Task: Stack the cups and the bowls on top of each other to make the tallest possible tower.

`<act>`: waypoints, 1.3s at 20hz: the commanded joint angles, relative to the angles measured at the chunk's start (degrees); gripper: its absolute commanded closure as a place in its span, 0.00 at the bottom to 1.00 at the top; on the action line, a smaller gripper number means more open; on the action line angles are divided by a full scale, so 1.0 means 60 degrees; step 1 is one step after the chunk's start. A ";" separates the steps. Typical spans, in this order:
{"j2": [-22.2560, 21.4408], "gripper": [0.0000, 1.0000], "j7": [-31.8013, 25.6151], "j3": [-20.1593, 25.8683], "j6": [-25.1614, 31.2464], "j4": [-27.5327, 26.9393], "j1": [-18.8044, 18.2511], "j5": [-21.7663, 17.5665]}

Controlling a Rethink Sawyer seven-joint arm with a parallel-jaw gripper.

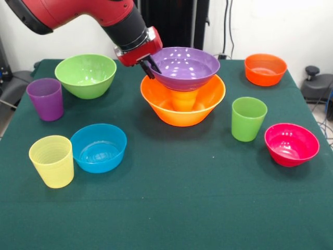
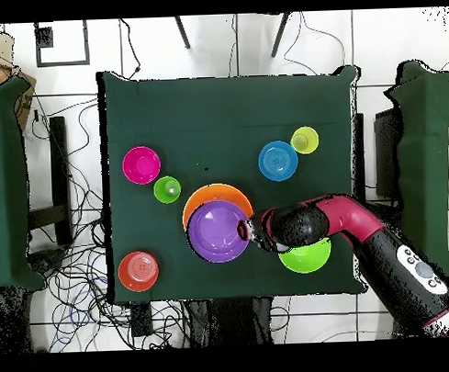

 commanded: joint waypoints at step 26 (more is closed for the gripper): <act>0.0022 0.00 -0.2266 -0.0891 0.0115 -0.0748 0.0725 -0.0695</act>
